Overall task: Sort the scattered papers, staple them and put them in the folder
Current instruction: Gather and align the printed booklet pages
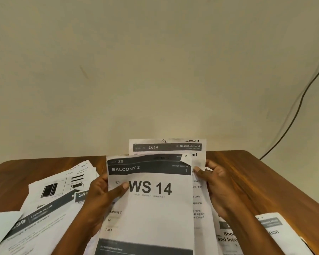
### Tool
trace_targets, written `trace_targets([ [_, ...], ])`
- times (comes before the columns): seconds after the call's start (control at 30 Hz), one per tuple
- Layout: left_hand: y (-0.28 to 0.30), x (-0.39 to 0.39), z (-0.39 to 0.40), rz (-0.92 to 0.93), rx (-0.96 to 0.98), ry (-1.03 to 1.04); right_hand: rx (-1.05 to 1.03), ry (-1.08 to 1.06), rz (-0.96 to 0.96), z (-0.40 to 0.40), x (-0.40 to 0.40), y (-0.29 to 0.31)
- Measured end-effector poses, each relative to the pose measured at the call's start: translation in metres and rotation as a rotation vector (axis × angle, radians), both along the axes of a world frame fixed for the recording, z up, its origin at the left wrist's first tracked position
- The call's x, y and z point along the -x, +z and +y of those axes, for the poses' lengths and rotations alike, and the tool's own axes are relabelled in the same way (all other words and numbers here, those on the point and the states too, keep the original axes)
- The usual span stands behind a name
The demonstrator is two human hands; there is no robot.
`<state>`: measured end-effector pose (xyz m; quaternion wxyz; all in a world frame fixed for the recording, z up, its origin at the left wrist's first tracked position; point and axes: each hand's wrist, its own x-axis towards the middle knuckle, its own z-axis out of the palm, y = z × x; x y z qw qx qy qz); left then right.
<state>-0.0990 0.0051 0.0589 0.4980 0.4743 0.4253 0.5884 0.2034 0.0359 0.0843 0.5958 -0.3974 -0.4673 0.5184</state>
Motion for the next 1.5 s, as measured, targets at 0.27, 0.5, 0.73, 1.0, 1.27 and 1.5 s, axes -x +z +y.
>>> trace_targets([
  [0.27,-0.004,-0.006,0.004,0.002,-0.091,0.029,-0.012,0.015,-0.094,0.000,0.003,0.001],
  [0.5,-0.006,-0.004,0.003,0.032,-0.087,0.023,-0.005,0.045,-0.181,-0.004,0.007,0.004],
  [0.73,-0.001,-0.002,0.002,0.018,-0.075,0.017,0.031,0.055,-0.158,-0.006,0.009,0.006],
  [1.0,-0.002,-0.005,0.000,0.022,-0.038,-0.024,0.053,0.103,-0.088,-0.011,0.017,0.005],
  [1.27,-0.004,-0.006,0.004,0.019,-0.057,0.074,0.084,0.127,-0.029,-0.020,0.027,0.009],
  [1.5,-0.005,-0.005,0.010,0.089,-0.055,0.213,-0.019,0.100,-0.206,-0.025,0.041,0.007],
])
